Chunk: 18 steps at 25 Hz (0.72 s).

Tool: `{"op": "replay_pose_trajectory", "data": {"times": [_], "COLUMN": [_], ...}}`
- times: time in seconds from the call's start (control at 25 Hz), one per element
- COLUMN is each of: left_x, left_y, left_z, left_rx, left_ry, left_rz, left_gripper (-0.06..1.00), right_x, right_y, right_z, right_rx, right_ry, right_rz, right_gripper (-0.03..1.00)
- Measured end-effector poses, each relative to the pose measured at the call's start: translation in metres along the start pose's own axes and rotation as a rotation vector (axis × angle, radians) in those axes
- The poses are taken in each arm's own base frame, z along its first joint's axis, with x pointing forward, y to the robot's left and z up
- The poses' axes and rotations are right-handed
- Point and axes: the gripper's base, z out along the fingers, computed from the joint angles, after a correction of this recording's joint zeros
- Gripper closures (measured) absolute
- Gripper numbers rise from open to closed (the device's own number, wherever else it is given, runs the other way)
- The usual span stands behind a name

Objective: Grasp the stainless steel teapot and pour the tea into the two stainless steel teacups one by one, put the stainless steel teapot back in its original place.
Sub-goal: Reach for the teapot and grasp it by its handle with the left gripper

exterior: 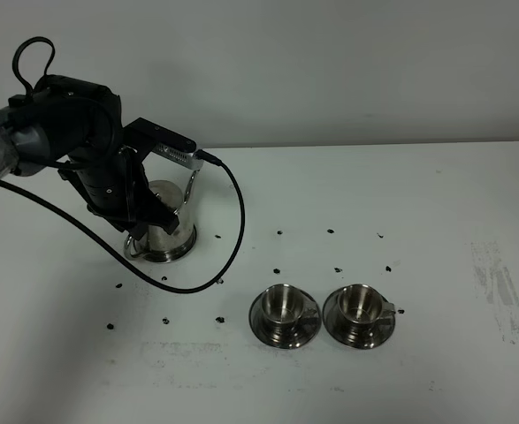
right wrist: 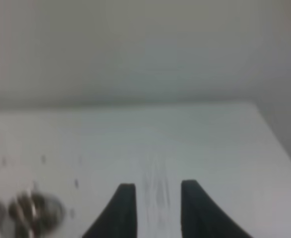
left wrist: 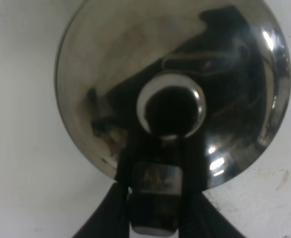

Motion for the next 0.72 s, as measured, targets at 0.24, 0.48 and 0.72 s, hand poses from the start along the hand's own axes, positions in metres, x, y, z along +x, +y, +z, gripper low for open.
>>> {"op": "replay_pose_trajectory", "data": {"times": [0.24, 0.48, 0.72], "left_x": [0.000, 0.000, 0.001], "left_y": [0.000, 0.000, 0.000], "left_z": [0.000, 0.000, 0.000], "left_rx": [0.000, 0.000, 0.003], "left_ry": [0.000, 0.001, 0.015], "left_rz": [0.000, 0.000, 0.000], "left_gripper": [0.73, 0.73, 0.73], "right_x": [0.015, 0.015, 0.022], "right_y": [-0.001, -0.001, 0.000], "right_z": [-0.001, -0.001, -0.002], "right_rx": [0.004, 0.004, 0.000], "right_ry": [0.166, 0.164, 0.243], "right_rz": [-0.024, -0.024, -0.025], "right_gripper": [0.74, 0.74, 0.74]}}
